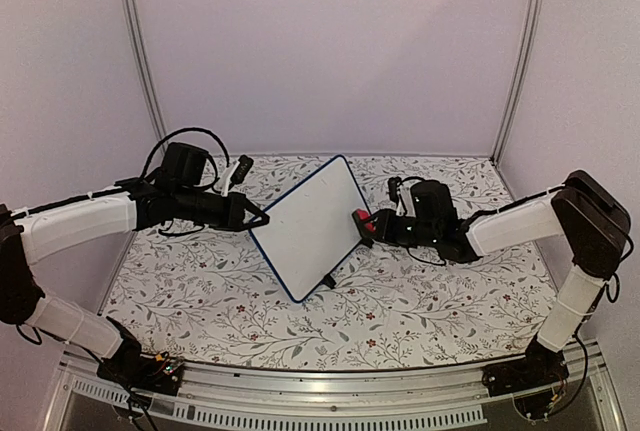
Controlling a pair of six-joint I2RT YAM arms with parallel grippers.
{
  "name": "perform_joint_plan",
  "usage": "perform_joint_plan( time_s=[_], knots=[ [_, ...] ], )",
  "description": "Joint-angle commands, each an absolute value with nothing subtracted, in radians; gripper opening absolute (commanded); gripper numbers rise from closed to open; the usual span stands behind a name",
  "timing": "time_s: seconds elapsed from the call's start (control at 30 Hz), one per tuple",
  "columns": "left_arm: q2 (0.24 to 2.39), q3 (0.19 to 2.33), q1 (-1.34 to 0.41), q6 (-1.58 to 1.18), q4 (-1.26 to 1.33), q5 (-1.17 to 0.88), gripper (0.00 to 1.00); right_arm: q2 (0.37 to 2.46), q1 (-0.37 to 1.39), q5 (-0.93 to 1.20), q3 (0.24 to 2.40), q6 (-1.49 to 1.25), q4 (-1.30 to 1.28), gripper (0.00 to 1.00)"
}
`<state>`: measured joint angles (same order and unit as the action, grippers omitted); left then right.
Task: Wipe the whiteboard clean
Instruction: Erase the whiteboard on the whiteboard stand.
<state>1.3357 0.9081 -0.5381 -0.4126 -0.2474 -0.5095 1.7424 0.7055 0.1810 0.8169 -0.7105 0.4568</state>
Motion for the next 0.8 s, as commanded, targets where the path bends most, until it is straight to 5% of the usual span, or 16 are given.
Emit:
perform_joint_plan(
  time_s=[0.0, 0.77],
  knots=[
    [1.338, 0.921, -0.538, -0.399, -0.210, -0.538, 0.00, 1.737, 0.678, 0.115, 0.847, -0.714, 0.418, 0.09],
    [1.345, 0.920, -0.538, -0.400, -0.210, -0.541, 0.00, 1.883, 0.675, 0.323, 0.859, -0.733, 0.508, 0.09]
  ],
)
